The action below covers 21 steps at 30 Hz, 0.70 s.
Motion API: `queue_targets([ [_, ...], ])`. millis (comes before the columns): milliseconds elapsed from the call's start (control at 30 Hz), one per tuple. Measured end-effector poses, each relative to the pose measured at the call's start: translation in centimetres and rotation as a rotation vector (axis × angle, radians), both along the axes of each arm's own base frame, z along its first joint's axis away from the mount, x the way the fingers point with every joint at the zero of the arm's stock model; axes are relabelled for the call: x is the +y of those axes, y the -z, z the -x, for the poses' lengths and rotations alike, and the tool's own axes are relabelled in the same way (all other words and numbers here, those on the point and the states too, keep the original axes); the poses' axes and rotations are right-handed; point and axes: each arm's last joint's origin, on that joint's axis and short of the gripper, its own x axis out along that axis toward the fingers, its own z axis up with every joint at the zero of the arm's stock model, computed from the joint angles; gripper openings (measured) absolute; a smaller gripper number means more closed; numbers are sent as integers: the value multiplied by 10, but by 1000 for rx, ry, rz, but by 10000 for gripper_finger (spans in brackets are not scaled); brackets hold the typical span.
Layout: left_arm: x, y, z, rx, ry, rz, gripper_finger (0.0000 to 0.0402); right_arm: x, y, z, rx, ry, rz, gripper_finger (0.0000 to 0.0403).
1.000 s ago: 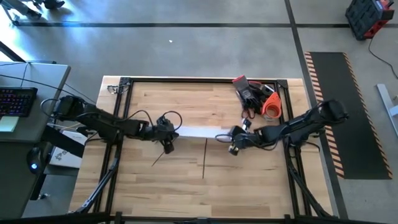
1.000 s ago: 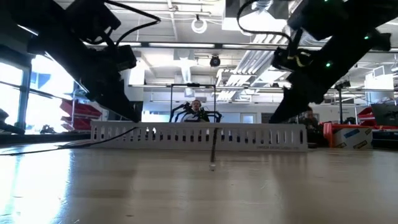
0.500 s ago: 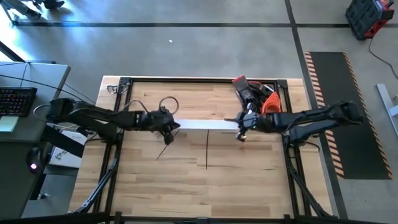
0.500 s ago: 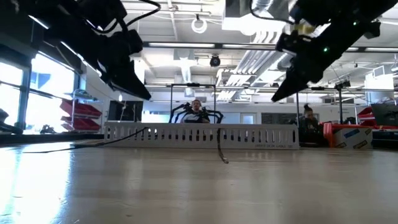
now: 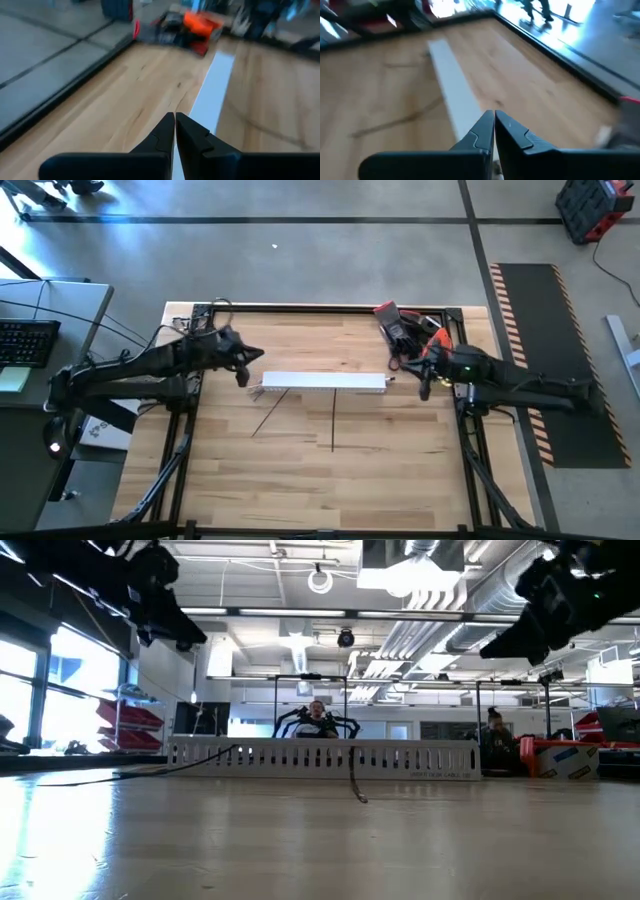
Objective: Ziptie cables
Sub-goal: Return to Home Position
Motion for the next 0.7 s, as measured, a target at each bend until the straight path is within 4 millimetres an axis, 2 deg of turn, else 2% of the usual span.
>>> queue_targets([
  [133, -1, 9, 17, -95, 5, 25, 0, 5, 23, 13, -119, -71, -84, 0],
  [267, -2, 31, 31, -139, -46, 78, 0, 7, 35, 20, -240, -75, -119, 0],
  [400, -6, 49, 39, -242, -24, 85, 0, 9, 46, 23, -291, -109, -110, 0],
  [600, -10, 79, 49, -317, -37, 123, 0, 13, 42, 26, -360, -237, -79, 0],
  [700, -11, 87, 51, -350, -42, 142, 0, 14, 42, 26, -369, -250, -66, 0],
])
